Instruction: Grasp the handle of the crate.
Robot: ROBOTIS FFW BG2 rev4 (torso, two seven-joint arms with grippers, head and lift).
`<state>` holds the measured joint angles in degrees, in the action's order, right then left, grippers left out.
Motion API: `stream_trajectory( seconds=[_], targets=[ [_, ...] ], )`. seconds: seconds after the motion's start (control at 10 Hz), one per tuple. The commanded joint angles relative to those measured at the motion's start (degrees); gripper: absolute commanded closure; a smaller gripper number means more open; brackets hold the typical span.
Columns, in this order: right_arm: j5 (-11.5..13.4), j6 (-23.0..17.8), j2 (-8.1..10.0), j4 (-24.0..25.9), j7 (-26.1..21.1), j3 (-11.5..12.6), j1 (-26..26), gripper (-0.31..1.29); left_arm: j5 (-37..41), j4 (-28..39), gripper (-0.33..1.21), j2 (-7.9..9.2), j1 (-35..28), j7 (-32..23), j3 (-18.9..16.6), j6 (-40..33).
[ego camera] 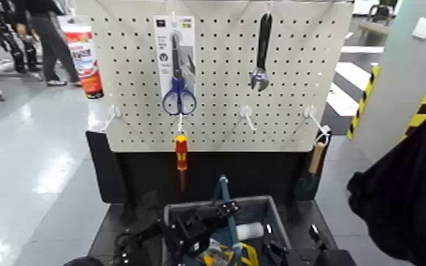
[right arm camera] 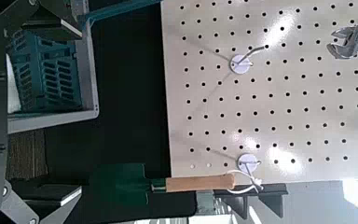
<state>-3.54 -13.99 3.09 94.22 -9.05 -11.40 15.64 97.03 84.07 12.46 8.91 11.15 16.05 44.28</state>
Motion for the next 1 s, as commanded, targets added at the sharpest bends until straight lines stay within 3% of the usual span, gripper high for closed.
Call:
stream_trajectory(
  seconds=[0.1,0.4,0.5,1.0],
  targets=[
    [0.1,-0.2,-0.10,0.0,0.0,0.2,0.1,0.14,5.6,6.5,1.17,1.78,-5.0,-3.8,-1.5,1.1],
    [0.4,0.1,-0.28,0.2,-0.2,0.4,0.3,0.14,8.4,14.3,1.17,3.19,-9.1,-8.6,-4.3,1.1],
    [0.6,0.2,-0.28,0.2,-0.2,0.6,0.3,0.14,9.0,16.7,1.17,2.84,-10.8,-10.6,-5.9,0.6],
    [1.3,0.1,-0.36,0.3,-0.4,0.5,0.3,0.14,10.5,17.3,1.17,2.75,-11.6,-12.2,-6.6,1.2]
  ],
)
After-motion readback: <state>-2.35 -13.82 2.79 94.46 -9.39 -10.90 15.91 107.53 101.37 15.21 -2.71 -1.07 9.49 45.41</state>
